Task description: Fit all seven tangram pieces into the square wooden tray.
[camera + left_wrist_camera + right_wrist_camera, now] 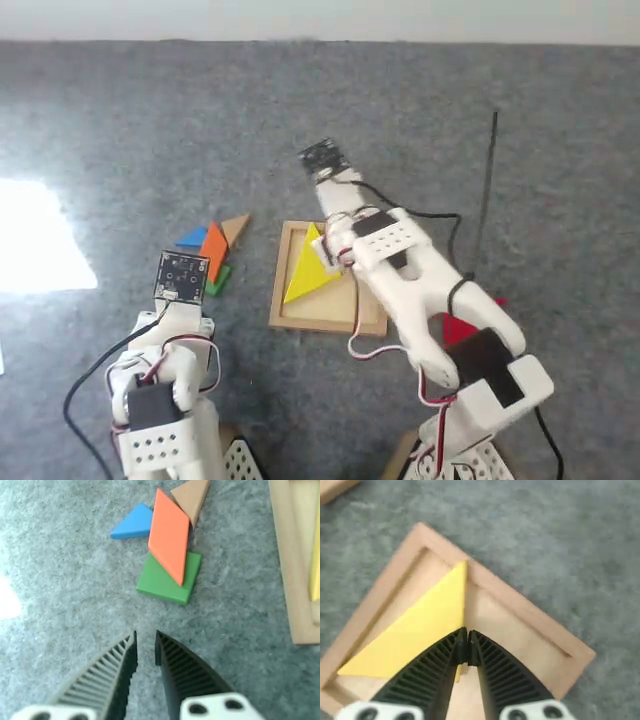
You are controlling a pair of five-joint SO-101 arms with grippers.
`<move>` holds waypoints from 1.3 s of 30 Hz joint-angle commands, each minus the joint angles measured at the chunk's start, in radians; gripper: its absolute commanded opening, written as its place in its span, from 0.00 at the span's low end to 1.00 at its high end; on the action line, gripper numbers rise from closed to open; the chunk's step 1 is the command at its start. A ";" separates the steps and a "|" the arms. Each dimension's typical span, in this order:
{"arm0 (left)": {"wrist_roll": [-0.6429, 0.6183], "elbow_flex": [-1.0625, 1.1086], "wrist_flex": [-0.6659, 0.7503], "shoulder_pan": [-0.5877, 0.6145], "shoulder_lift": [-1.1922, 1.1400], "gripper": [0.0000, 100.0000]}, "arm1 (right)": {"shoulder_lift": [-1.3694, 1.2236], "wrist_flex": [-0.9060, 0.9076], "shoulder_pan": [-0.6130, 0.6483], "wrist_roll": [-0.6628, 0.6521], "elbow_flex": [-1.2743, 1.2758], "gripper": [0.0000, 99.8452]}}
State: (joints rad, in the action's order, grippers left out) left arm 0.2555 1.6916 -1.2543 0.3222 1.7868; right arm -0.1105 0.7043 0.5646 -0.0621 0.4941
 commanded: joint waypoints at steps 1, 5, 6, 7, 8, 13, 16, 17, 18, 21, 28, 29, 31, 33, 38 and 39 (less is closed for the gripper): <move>0.006 -0.008 -0.005 -0.002 0.011 0.06 | 0.001 0.001 0.090 -0.035 -0.057 0.01; 0.006 -0.008 -0.005 -0.002 0.011 0.06 | 0.001 -0.004 0.143 -0.044 -0.057 0.01; 0.006 -0.008 -0.005 -0.002 0.011 0.06 | 0.001 -0.007 0.147 -0.044 -0.057 0.01; 0.006 -0.008 -0.005 -0.002 0.011 0.06 | 0.010 -0.005 0.145 -0.044 -0.057 0.01; 0.006 -0.008 -0.005 -0.002 0.011 0.06 | 0.016 -0.002 0.140 -0.044 -0.057 0.01; 0.006 -0.008 -0.005 -0.002 0.011 0.06 | 0.217 0.105 0.054 -0.046 -0.054 0.01; 0.006 -0.008 -0.005 -0.002 0.011 0.06 | 0.397 0.225 -0.018 -0.048 -0.043 0.01; 0.006 -0.008 -0.005 -0.002 0.011 0.06 | 0.447 0.262 -0.047 -0.048 -0.034 0.01; 0.006 -0.008 -0.005 -0.002 0.011 0.06 | 0.495 0.295 -0.077 -0.054 -0.025 0.01; 0.006 -0.008 -0.005 -0.002 0.011 0.06 | 0.587 0.418 -0.180 -0.150 0.014 0.01; 0.006 -0.008 -0.005 -0.002 0.011 0.06 | 0.667 0.567 -0.435 -0.356 0.137 0.01; 0.006 -0.008 -0.005 -0.002 0.011 0.06 | 0.684 0.590 -0.456 -0.394 0.158 0.01; 0.006 -0.008 -0.005 -0.002 0.011 0.06 | 0.725 0.661 -0.483 -0.443 0.203 0.01; 0.006 -0.008 -0.005 -0.002 0.011 0.06 | 0.769 0.722 -0.487 -0.428 0.247 0.01; 0.006 -0.008 -0.005 -0.002 0.011 0.06 | 0.831 0.710 -0.487 0.012 0.305 0.02; 0.006 -0.008 -0.005 -0.002 0.011 0.06 | 0.831 0.677 -0.490 0.126 0.310 0.03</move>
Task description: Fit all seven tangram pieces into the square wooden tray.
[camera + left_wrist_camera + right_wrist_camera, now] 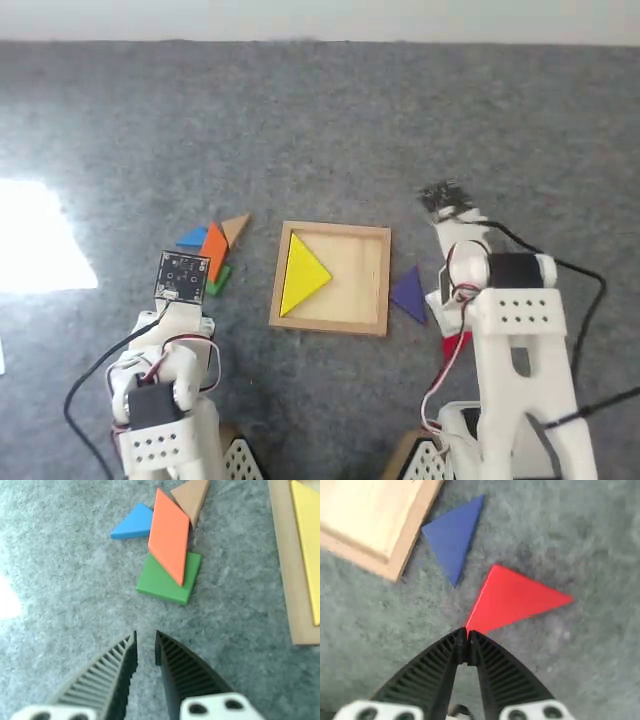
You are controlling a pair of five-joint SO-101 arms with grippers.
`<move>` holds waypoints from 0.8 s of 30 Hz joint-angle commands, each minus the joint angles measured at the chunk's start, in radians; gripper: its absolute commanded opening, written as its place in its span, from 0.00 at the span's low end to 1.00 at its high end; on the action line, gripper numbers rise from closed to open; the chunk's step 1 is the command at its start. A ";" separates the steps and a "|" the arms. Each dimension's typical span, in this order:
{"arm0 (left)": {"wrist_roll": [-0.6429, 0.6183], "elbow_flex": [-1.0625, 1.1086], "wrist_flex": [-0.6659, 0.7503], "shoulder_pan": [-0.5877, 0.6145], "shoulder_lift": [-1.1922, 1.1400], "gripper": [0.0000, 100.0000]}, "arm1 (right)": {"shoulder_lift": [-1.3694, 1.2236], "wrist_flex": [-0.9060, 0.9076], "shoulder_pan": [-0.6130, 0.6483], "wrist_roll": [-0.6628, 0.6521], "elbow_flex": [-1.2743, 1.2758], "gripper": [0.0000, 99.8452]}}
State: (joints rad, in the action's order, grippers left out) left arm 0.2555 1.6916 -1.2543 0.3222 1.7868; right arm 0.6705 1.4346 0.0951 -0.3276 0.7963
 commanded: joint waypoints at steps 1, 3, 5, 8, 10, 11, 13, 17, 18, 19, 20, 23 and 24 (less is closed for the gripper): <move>0.006 -0.008 -0.005 -0.002 0.011 0.06 | 0.050 -0.074 -0.022 0.488 0.020 0.05; 0.006 -0.008 -0.005 -0.002 0.011 0.06 | 0.048 -0.087 -0.027 0.594 0.035 0.13; 0.006 -0.008 -0.005 -0.002 0.011 0.06 | 0.048 -0.077 -0.031 0.680 0.041 0.22; 0.006 -0.008 -0.005 -0.002 0.011 0.06 | 0.022 -0.076 -0.028 0.775 0.046 0.26; 0.006 -0.008 -0.005 -0.002 0.011 0.06 | -0.022 -0.082 0.002 0.779 0.041 0.25; 0.006 -0.008 -0.005 -0.002 0.011 0.06 | -0.051 -0.082 0.016 0.789 0.034 0.25; 0.006 -0.008 -0.005 -0.002 0.011 0.06 | -0.124 -0.084 0.035 0.829 0.011 0.24; 0.006 -0.008 -0.005 -0.002 0.011 0.06 | -0.318 -0.085 0.012 0.893 -0.057 0.24; 0.006 -0.008 -0.005 -0.002 0.011 0.06 | -0.366 -0.093 0.018 0.902 -0.074 0.24; 0.006 -0.008 -0.005 -0.002 0.011 0.06 | -0.407 -0.110 0.030 0.910 -0.083 0.24; 0.006 -0.008 -0.005 -0.002 0.011 0.06 | -0.449 -0.133 0.041 0.919 -0.087 0.24; 0.006 -0.008 -0.005 -0.002 0.011 0.06 | -0.512 -0.257 0.059 0.964 -0.080 0.22; 0.006 -0.008 -0.005 -0.002 0.011 0.06 | -0.524 -0.289 0.062 0.974 -0.080 0.21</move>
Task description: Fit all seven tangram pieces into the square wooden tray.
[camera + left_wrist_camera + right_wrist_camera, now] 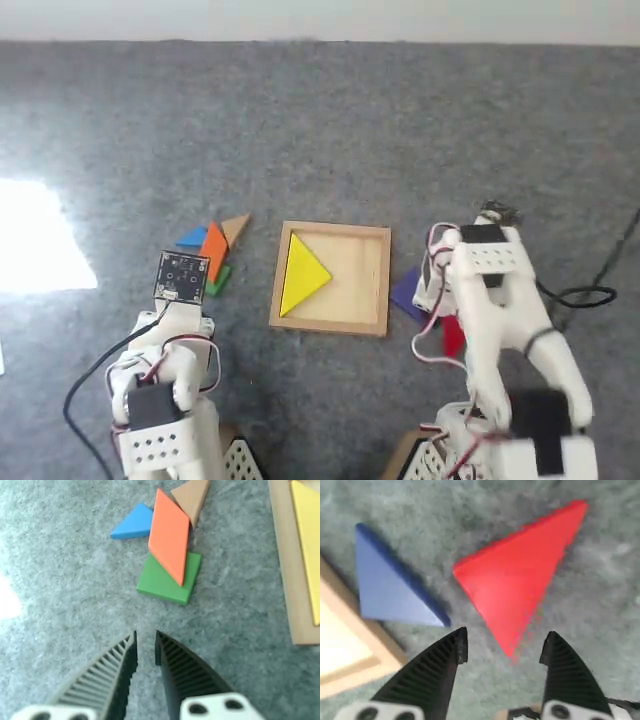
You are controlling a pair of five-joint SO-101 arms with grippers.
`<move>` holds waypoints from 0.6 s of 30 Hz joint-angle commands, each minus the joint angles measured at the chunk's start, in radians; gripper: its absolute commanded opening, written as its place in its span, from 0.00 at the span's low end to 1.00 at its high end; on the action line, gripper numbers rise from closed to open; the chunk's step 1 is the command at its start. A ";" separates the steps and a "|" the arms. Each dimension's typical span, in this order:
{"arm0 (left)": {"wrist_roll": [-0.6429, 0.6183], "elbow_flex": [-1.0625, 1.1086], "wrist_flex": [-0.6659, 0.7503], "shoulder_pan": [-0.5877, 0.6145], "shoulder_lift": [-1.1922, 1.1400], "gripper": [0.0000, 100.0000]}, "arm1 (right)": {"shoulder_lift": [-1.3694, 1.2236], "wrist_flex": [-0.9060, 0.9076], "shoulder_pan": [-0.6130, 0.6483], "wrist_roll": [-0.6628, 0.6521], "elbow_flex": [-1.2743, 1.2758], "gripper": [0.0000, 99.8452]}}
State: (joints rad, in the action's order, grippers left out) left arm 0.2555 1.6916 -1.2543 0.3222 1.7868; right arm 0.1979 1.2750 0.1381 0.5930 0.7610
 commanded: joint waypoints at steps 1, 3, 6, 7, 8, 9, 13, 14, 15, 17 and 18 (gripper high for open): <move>0.006 -0.008 -0.005 -0.002 0.011 0.06 | -0.058 -0.154 0.025 0.063 -0.044 0.20; 0.006 -0.008 -0.005 -0.002 0.011 0.06 | -0.064 -0.168 0.030 0.081 -0.044 0.20; 0.006 -0.008 -0.005 -0.002 0.011 0.06 | -0.074 -0.182 0.019 0.150 -0.046 0.22; 0.006 -0.008 -0.005 -0.002 0.011 0.06 | -0.082 -0.182 0.012 0.167 -0.046 0.24; 0.006 -0.008 -0.005 -0.002 0.011 0.06 | -0.091 -0.186 0.005 0.178 -0.046 0.25; 0.006 -0.008 -0.005 -0.002 0.011 0.06 | -0.105 -0.189 0.005 0.181 -0.046 0.26; 0.006 -0.008 -0.005 -0.002 0.011 0.06 | -0.166 -0.205 -0.004 0.180 -0.071 0.28; 0.006 -0.008 -0.005 -0.002 0.011 0.06 | -0.179 -0.206 -0.016 0.178 -0.084 0.28; 0.006 -0.008 -0.005 -0.002 0.011 0.06 | -0.185 -0.202 -0.033 0.175 -0.104 0.28; 0.006 -0.008 -0.005 -0.002 0.011 0.06 | -0.199 -0.191 -0.073 0.123 -0.147 0.28; 0.006 -0.008 -0.005 -0.002 0.011 0.06 | -0.208 -0.193 -0.090 0.100 -0.169 0.28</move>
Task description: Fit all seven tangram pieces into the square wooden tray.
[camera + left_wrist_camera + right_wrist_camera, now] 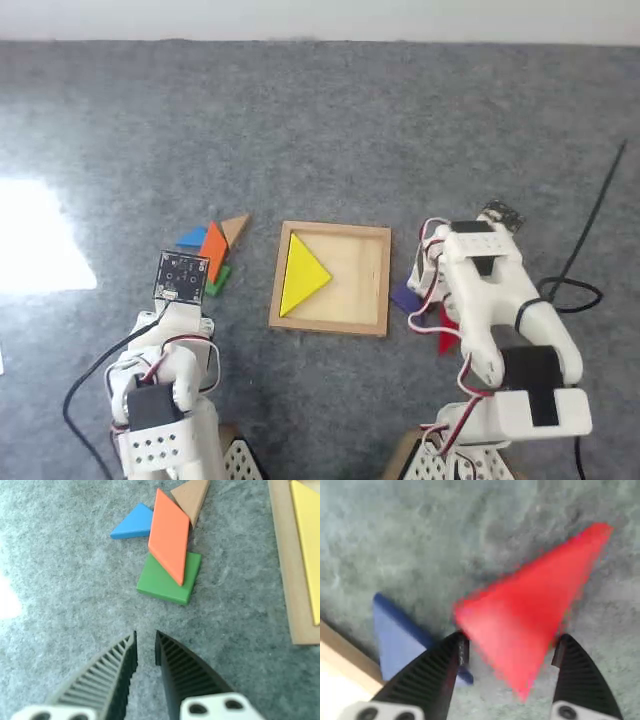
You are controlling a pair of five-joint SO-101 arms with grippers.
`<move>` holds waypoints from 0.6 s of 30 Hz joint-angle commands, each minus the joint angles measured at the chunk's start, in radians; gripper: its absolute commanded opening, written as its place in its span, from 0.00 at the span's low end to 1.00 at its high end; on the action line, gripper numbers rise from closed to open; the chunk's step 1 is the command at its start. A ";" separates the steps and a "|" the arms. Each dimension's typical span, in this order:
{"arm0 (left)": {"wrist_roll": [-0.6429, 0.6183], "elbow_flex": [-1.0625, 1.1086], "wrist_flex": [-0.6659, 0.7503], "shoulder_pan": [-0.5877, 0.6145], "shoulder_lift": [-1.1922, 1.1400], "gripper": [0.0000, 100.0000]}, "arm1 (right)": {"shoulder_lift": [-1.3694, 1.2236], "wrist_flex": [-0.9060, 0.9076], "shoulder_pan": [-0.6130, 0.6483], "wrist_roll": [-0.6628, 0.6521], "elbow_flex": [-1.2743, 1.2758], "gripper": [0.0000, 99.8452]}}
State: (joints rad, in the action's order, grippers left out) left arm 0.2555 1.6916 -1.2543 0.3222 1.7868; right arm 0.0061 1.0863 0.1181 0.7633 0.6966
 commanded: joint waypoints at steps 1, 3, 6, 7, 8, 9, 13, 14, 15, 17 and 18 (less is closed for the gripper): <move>0.006 -0.008 -0.005 -0.002 0.011 0.06 | -0.022 -0.007 -0.085 -0.077 -0.123 0.28; 0.006 -0.008 -0.005 -0.002 0.011 0.06 | -0.035 -0.013 -0.094 -0.057 -0.149 0.28; 0.006 -0.008 -0.005 -0.002 0.011 0.06 | -0.065 -0.015 -0.091 -0.020 -0.184 0.28; 0.006 -0.008 -0.005 -0.002 0.011 0.06 | -0.079 -0.015 -0.091 -0.014 -0.196 0.28; 0.006 -0.008 -0.005 -0.002 0.011 0.06 | -0.096 -0.015 -0.091 -0.014 -0.212 0.28; 0.006 -0.008 -0.005 -0.002 0.011 0.06 | -0.116 -0.012 -0.093 -0.017 -0.227 0.28; 0.006 -0.008 -0.005 -0.002 0.011 0.06 | -0.217 -0.007 -0.104 -0.008 -0.253 0.28; 0.006 -0.008 -0.005 -0.002 0.011 0.06 | -0.234 -0.002 -0.108 0.014 -0.264 0.28; 0.006 -0.008 -0.005 -0.002 0.011 0.06 | -0.246 0.008 -0.110 0.051 -0.281 0.28; 0.006 -0.008 -0.005 -0.002 0.011 0.06 | -0.271 0.027 -0.111 0.114 -0.316 0.28; 0.006 -0.008 -0.005 -0.002 0.011 0.06 | -0.275 0.033 -0.110 0.133 -0.333 0.28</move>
State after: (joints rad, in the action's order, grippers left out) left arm 0.2555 1.6916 -1.2543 0.3222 1.7868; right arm -0.2225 1.0971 0.0230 0.8032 0.4434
